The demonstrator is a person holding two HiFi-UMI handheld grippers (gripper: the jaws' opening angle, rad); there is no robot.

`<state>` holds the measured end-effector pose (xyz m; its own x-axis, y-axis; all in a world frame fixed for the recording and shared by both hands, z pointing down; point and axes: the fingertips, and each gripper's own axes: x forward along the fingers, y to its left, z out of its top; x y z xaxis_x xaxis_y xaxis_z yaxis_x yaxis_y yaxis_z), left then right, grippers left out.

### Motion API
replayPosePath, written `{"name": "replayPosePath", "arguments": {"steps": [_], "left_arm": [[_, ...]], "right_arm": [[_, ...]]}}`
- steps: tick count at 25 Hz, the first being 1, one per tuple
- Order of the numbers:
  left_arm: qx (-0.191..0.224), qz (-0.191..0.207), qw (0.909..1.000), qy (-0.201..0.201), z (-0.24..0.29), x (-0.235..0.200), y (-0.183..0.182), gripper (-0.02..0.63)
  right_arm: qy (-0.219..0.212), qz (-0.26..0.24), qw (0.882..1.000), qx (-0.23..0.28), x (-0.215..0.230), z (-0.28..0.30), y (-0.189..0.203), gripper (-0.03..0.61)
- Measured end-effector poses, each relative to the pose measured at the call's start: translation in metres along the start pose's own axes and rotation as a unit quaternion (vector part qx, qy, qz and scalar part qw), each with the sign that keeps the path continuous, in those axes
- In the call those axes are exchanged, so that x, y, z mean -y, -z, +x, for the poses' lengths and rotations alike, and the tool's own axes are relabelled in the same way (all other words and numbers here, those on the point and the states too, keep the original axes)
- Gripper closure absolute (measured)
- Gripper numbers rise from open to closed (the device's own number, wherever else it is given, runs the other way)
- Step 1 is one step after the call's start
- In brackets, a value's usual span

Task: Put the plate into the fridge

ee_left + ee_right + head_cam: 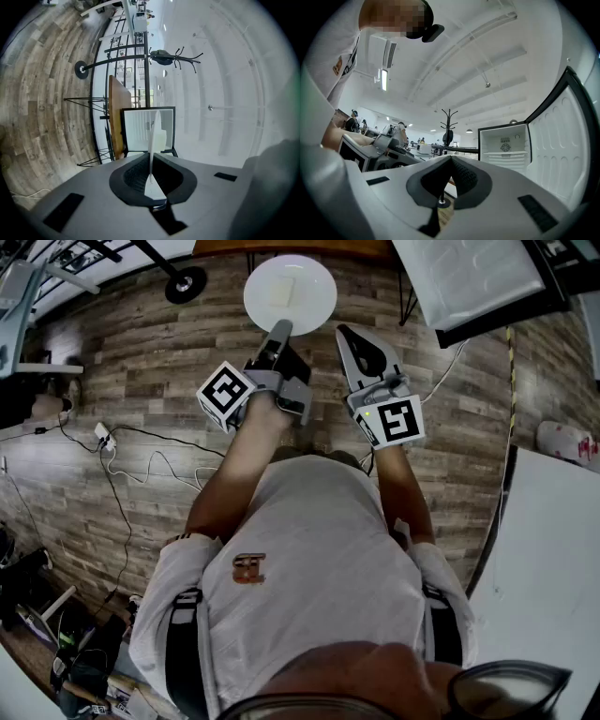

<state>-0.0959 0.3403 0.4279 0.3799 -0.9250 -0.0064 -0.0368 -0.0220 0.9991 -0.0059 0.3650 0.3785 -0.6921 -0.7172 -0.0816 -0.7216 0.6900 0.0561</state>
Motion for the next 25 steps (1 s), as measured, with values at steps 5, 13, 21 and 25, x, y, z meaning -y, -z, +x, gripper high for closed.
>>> {"name": "replayPosePath", "arguments": {"steps": [5,13,21,25], "left_arm": [[0.003,0.001,1.0000,-0.002,-0.008,-0.003,-0.015,0.588],[-0.001,-0.010,0.9999,0.006,0.002,-0.002,-0.036,0.588],[-0.018,-0.007,0.9998,0.007,0.001,-0.009,-0.067,0.588],[-0.031,-0.013,0.9994,0.011,0.005,-0.005,-0.088,0.587]], "right_arm": [[-0.008,0.007,1.000,0.004,-0.015,0.010,-0.001,0.546],[-0.002,0.008,1.000,0.006,-0.018,0.033,-0.001,0.546],[0.017,-0.002,1.000,0.007,-0.033,0.057,-0.001,0.546],[0.029,-0.007,1.000,0.004,-0.042,0.079,-0.003,0.546]]}}
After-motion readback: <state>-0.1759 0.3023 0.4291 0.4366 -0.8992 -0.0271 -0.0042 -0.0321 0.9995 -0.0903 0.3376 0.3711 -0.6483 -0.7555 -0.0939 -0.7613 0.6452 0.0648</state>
